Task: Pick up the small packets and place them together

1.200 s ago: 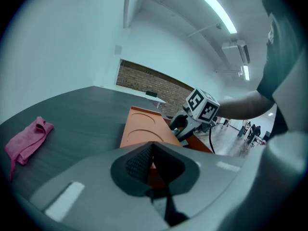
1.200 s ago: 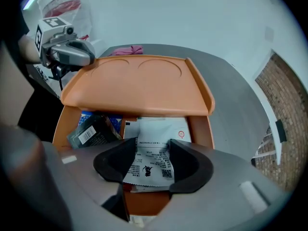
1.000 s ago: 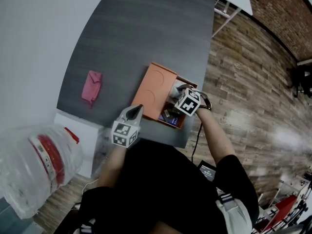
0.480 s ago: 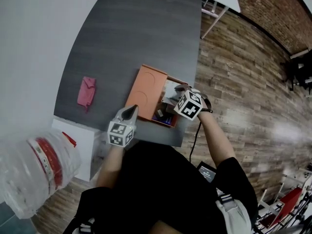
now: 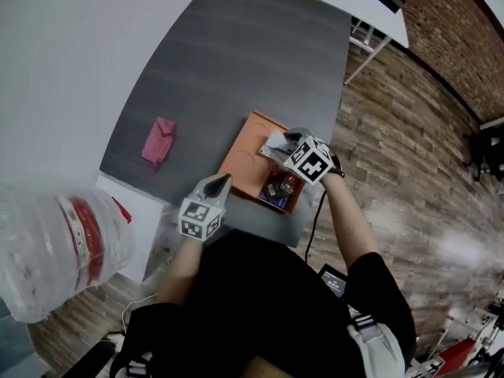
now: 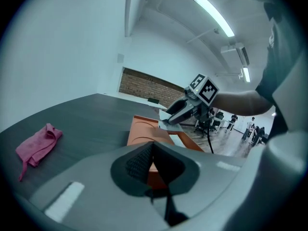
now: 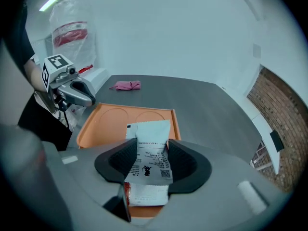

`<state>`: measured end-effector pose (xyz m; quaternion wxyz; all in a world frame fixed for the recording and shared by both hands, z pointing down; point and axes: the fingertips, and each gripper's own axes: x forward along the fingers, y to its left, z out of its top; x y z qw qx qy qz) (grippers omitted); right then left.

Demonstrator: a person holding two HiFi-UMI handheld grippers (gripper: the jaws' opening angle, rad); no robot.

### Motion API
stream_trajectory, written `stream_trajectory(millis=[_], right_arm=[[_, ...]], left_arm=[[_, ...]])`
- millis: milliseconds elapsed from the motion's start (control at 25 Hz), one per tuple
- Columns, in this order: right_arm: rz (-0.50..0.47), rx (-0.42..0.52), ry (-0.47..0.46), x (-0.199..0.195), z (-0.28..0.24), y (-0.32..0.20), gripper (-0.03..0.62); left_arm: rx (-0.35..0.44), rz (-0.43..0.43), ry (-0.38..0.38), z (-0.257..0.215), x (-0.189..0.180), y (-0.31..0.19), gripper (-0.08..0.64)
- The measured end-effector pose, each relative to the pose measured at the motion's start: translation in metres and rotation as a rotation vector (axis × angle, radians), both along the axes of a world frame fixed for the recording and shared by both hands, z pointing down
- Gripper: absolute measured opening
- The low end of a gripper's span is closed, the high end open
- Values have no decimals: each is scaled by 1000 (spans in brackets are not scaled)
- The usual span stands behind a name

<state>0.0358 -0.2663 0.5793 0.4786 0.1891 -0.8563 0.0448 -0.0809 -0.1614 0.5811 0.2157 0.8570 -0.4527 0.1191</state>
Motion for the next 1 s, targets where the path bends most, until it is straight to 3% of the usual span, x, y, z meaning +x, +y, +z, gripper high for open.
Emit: stream_trajectory(millis=[400, 640, 760, 1000], right_arm=[[-48, -3, -19, -49, 10, -27, 207], [-28, 2, -16, -57, 20, -36, 210], [-13, -10, -36, -59, 21, -38, 296], [-4, 37, -78, -48, 1, -25, 290]], left_arm=[[8, -98, 9, -1, -39, 8, 0], [3, -86, -3, 1, -41, 9, 0], [-2, -75, -2, 2, -40, 7, 0], [24, -23, 18, -10, -22, -3, 0]])
